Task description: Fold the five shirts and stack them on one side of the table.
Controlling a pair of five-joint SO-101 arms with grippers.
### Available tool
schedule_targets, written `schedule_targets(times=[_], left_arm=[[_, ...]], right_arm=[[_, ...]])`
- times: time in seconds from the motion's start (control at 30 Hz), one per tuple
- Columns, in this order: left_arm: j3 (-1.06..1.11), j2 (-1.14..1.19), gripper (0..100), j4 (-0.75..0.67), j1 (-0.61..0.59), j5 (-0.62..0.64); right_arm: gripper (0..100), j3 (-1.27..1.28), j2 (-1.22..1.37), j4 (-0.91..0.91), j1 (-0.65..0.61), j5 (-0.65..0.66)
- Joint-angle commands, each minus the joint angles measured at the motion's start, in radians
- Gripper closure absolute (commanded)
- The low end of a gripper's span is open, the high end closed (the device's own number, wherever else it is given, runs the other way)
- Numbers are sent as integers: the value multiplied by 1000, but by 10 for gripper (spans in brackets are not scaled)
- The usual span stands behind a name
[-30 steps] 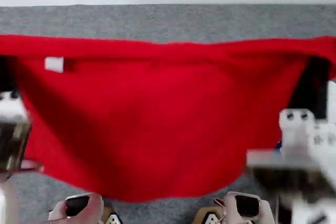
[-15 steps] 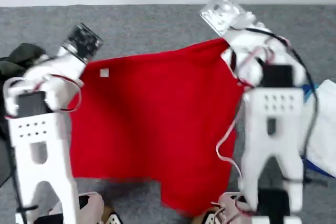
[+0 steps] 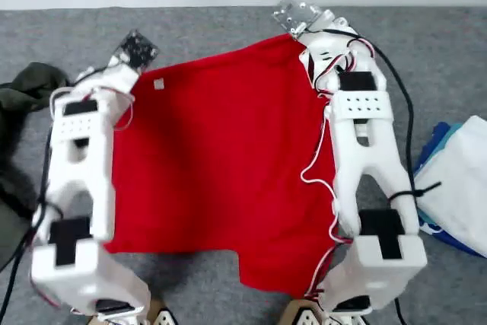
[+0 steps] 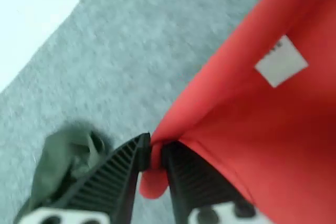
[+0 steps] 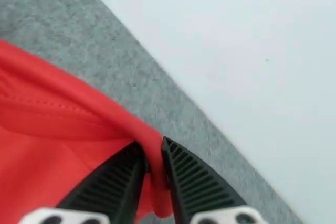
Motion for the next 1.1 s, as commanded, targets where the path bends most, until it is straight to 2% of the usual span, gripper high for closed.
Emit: schedule_targets(times=[0.0, 0.37, 0.57, 0.73, 0.9, 1.07], left_arm=[[-268, 157, 995, -25, -26, -9], [-771, 428, 995, 64, -26, -9], [-897, 505, 995, 199, -25, -15], [-947, 512, 995, 373, -51, -20], [-1003, 512, 995, 674, -52, -169], [-1061, 512, 995, 888, -51, -198]], right_arm=[[989, -54, 28, -110, 1, 9], [989, -423, 249, -145, -35, 11], [989, -437, 294, -113, -54, 58], [989, -440, 243, 113, -51, 58], [989, -440, 142, 432, -54, 57], [989, -440, 67, 687, -54, 55]])
